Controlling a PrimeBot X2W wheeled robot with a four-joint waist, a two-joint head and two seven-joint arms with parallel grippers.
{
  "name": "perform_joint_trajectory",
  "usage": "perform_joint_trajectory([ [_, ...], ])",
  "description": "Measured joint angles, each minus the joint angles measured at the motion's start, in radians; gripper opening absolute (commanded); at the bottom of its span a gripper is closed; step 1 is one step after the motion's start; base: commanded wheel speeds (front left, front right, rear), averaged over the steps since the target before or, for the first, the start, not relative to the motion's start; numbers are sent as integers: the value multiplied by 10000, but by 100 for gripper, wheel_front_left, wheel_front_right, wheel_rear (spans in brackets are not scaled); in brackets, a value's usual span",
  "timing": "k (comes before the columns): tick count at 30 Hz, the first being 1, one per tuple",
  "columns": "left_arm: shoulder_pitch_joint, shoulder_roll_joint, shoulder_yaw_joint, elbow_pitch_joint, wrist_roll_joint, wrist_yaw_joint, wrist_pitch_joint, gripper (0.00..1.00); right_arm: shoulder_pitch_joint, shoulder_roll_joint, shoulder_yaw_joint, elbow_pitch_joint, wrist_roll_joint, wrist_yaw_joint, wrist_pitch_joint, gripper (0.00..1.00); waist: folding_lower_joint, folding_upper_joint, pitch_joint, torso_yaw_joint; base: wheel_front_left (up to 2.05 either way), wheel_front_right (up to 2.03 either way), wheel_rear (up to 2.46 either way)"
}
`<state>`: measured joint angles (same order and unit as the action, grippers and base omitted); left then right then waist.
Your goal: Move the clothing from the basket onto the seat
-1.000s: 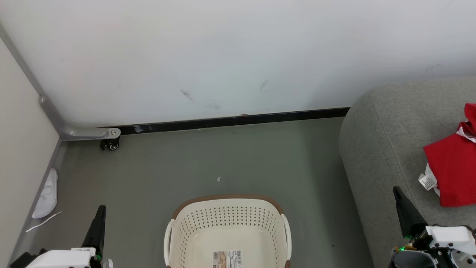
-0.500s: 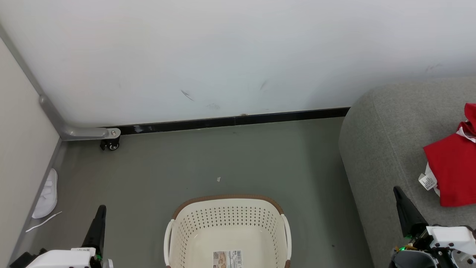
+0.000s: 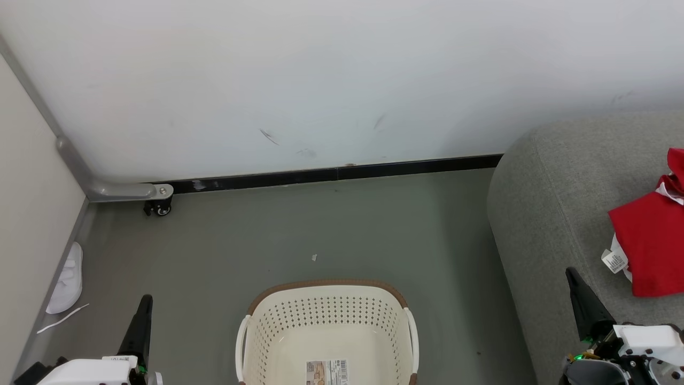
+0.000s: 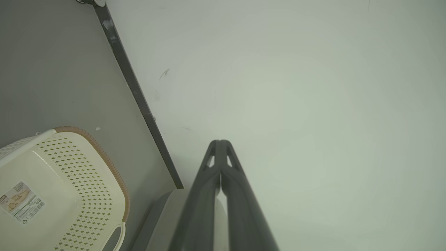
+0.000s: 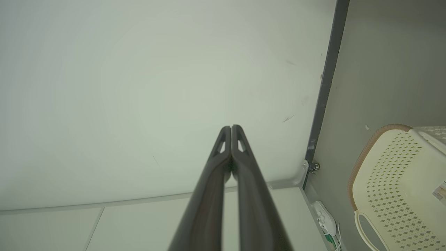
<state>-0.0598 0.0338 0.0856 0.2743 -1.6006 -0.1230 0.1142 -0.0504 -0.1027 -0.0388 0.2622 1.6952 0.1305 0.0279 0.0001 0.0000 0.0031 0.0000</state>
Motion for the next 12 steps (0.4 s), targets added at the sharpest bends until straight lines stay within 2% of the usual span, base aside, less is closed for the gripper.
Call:
perform_joint_trajectory([
  [12, 0, 0, -2, 0, 0, 0, 0, 0, 0, 10, -29, 2, 0, 0, 29, 0, 0, 0, 0, 0, 0, 0, 0],
])
